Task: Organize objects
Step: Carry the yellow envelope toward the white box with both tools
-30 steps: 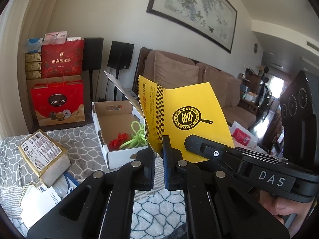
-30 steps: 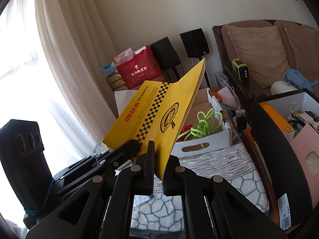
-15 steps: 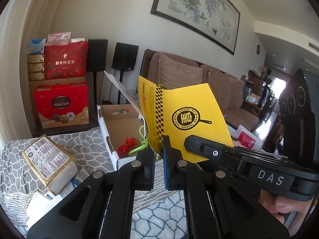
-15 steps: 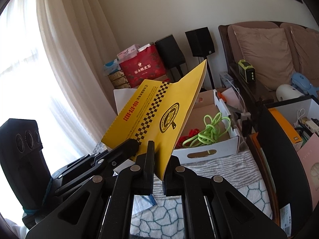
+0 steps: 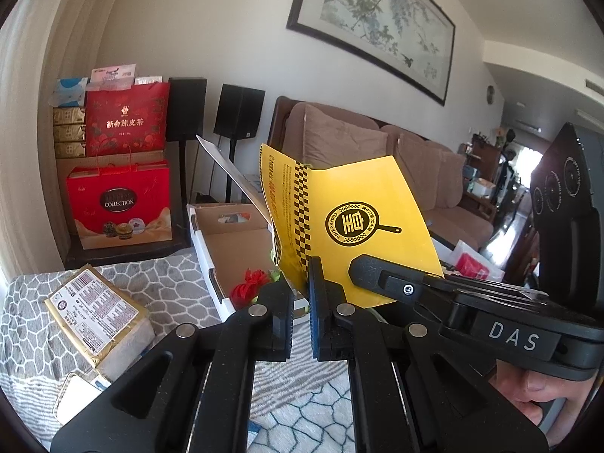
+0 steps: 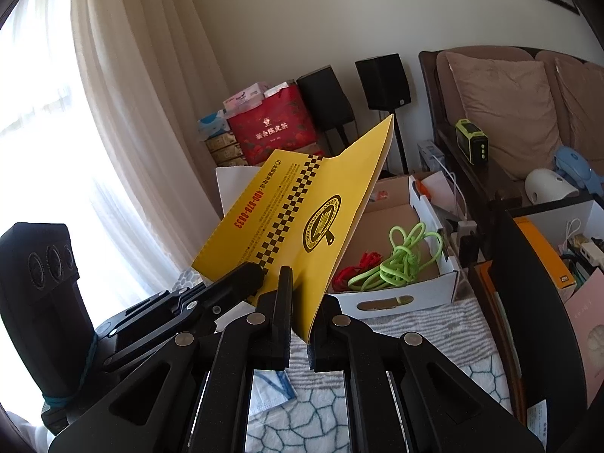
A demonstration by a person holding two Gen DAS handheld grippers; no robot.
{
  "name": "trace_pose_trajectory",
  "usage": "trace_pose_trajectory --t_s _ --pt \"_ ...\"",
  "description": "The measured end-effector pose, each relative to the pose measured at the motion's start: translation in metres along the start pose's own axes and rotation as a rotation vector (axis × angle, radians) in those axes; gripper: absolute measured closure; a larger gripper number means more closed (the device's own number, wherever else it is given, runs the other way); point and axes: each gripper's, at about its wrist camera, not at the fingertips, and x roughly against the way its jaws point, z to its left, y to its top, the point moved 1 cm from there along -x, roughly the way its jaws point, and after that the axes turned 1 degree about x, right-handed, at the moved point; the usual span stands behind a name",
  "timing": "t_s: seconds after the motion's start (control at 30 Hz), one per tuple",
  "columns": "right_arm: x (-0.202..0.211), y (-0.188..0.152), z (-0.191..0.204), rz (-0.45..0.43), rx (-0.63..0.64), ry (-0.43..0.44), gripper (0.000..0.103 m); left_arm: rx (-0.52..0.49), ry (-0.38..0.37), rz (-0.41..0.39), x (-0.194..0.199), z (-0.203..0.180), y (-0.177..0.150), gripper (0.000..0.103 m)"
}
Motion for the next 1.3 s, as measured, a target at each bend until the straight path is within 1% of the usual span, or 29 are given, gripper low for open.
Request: trace_pose_trajectory --t_s 0.6,1.3 --pt "-0.007 0.011 -0.01 -0.002 -0.001 -0.016 0.098 -0.013 -0.002 -0.001 -0.011 -0.001 0.008 0.096" --pt "-0.001 0.03 -0.018 -0.026 -0.004 -0.021 0.098 -0.036 -0.012 -0.009 -0.021 -0.011 0.024 0.096"
